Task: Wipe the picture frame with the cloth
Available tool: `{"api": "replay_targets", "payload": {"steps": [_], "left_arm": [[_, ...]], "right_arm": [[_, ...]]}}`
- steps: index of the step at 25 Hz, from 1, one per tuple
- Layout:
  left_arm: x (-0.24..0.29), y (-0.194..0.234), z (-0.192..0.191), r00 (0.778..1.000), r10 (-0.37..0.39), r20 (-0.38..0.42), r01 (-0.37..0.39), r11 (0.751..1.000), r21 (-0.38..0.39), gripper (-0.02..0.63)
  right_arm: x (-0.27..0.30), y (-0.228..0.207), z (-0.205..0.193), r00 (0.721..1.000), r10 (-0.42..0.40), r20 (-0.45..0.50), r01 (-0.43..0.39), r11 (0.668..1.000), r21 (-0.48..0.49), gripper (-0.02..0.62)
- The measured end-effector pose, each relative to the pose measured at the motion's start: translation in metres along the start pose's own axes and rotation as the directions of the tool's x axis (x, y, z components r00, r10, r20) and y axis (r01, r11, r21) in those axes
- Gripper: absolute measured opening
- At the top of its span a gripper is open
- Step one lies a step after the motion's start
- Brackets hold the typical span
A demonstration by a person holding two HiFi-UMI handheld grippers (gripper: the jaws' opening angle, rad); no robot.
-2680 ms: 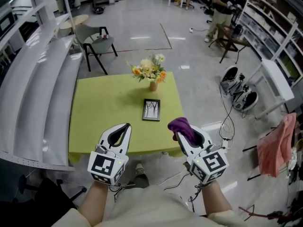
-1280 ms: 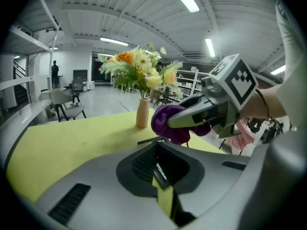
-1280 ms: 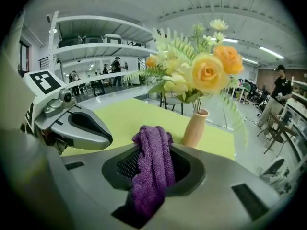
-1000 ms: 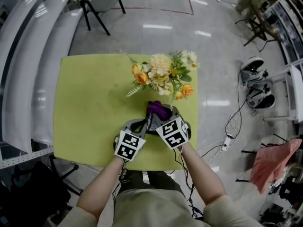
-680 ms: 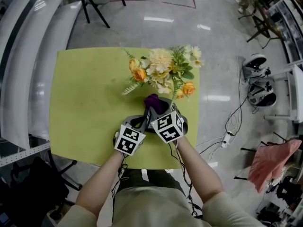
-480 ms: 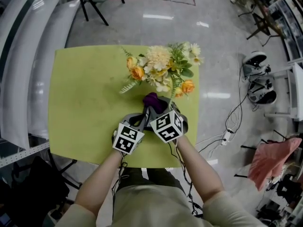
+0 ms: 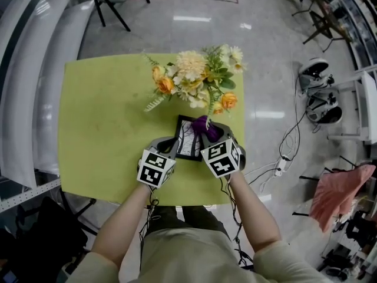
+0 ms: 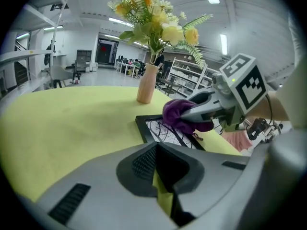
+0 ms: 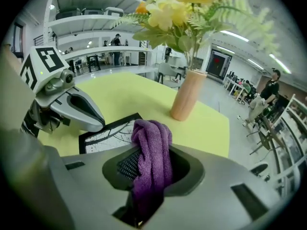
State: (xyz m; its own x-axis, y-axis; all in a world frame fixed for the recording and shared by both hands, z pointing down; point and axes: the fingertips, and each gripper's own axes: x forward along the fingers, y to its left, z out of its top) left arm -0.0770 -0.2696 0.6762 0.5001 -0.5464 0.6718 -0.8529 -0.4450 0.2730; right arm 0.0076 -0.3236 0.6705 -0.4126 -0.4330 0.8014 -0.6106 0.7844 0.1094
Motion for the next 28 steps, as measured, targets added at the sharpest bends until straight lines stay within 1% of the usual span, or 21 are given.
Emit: {"api": "replay_targets", "payload": {"steps": [2,4,7,9,11,14,17,21,25,28], "left_arm": [[0.0,0.0,-0.001,1.0,0.0,-0.008,0.0,1.0,0.005,0.008],[0.0,0.0,-0.001,1.0,0.005,-0.023,-0.004,1.0,0.019,0.008],[-0.002,-0.003,-0.002,1.0,-0.001,-0.028,0.001,1.0,0.005,0.008],[-0.009,-0.005,-0.003,1.0,-0.013,-0.013,0.012,1.0,-0.016,0.008],[-0.016,-0.006,-0.007,1.0,-0.015,-0.002,0.015,1.0,-0.024,0.008],[-0.019,-0.009,-0.015,1.0,-0.015,-0.012,0.015,1.0,-0.026,0.008],[-0.017,-0.008,-0.02,1.0,-0.007,-0.012,0.007,0.999,-0.033,0.008],[-0.018,-0.008,-0.02,1.0,0.003,-0.009,-0.003,1.0,-0.024,0.009],[-0.017,-0.007,-0.02,1.0,0.013,-0.009,-0.013,1.0,0.002,0.01],[-0.016,-0.007,-0.021,1.0,0.014,-0.002,-0.014,1.0,-0.008,0.011]], "right_arm": [[-0.007,-0.009,-0.009,0.999,-0.028,-0.03,0.029,0.999,0.03,0.104],[-0.017,-0.014,-0.011,0.999,-0.036,-0.033,0.038,0.996,0.075,0.104],[-0.033,-0.006,0.009,0.999,-0.01,0.04,0.006,0.995,0.101,0.103],[-0.037,0.01,0.027,0.995,0.036,0.093,-0.045,0.995,0.088,0.103],[-0.03,0.029,0.039,0.99,0.078,0.114,-0.085,0.995,0.055,0.103],[-0.014,0.055,0.049,0.985,0.121,0.12,-0.124,0.992,0.013,0.103],[0.004,0.077,0.046,0.984,0.155,0.088,-0.155,0.988,-0.009,0.103],[0.013,0.084,0.029,0.989,0.141,0.045,-0.14,0.99,-0.03,0.101],[0.007,0.07,0.01,0.995,0.1,0.006,-0.1,0.995,-0.029,0.098],[-0.002,0.054,-0.005,0.998,0.062,-0.02,-0.062,0.998,-0.021,0.098]]}}
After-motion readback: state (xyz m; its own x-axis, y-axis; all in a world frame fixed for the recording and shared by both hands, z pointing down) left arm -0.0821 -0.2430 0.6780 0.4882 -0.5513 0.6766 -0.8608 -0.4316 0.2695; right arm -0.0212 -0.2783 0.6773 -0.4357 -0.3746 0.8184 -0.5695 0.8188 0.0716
